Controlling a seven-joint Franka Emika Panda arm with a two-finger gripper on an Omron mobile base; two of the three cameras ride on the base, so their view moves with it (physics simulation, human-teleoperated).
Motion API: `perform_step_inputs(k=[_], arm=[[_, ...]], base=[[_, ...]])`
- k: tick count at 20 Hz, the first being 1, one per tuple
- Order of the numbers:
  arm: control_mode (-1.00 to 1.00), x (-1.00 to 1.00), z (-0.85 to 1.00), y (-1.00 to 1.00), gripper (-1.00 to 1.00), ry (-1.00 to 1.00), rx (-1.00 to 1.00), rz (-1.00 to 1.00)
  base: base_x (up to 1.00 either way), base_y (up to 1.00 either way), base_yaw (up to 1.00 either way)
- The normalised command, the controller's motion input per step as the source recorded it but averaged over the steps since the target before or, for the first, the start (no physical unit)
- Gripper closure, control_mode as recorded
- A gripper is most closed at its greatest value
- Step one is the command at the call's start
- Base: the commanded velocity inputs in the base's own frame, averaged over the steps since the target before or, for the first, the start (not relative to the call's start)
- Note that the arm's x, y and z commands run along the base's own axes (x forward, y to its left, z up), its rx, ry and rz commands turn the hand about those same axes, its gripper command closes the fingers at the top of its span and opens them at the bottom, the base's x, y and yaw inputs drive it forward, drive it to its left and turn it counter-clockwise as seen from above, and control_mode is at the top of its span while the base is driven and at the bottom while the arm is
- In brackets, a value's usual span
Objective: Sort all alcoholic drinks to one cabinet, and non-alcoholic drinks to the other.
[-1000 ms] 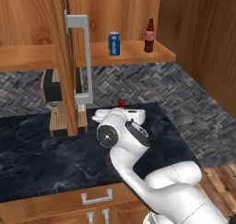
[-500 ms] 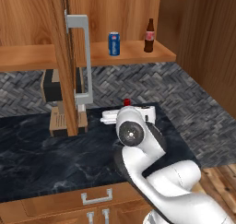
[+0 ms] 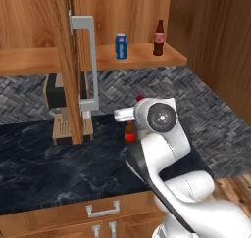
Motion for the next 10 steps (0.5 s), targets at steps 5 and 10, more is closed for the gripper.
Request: perform_step_inputs(k=[5,10], arm=[[-1.0,0.0,0.48,0.0,1.0,0.0,0.02,0.05],[-1.0,-0.05,0.37,0.0,1.0,0.0,0.01,0.03]], base=[[0.0,0.0,0.0],[0.0,0.0,0.0]])
